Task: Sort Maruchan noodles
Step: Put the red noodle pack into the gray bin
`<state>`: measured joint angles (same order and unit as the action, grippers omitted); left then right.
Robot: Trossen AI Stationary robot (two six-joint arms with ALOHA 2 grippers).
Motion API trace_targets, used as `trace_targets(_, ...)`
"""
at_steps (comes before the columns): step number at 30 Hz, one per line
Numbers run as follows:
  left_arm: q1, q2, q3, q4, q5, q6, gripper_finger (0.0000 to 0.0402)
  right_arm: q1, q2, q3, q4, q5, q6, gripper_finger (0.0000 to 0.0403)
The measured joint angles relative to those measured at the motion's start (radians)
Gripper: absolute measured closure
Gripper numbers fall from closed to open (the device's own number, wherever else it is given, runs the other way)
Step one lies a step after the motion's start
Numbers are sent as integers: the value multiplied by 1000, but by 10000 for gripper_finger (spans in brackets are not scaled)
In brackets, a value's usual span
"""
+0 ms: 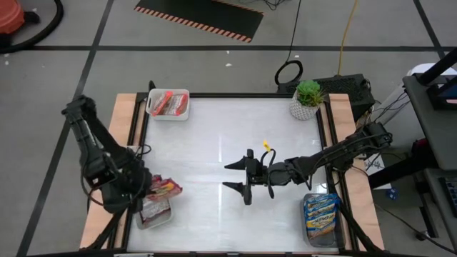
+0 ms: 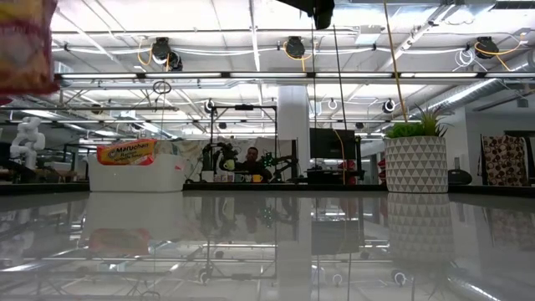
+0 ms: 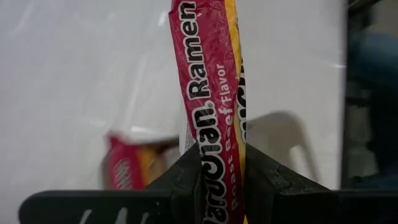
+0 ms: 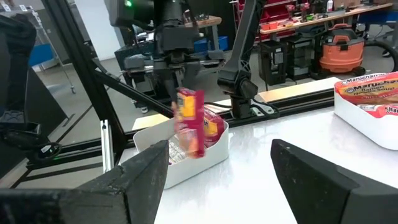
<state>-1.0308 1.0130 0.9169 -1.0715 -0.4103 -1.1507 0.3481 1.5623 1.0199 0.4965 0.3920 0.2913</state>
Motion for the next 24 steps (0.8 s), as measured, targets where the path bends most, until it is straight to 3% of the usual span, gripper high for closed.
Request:
trace_targets(8,-80,0,0,-170,16,-255,321,0,0,0,-2,0,0,126)
trace_targets(24,-208,29,0,-158,48,-387,321,4,0,0,-38,-2,30,126)
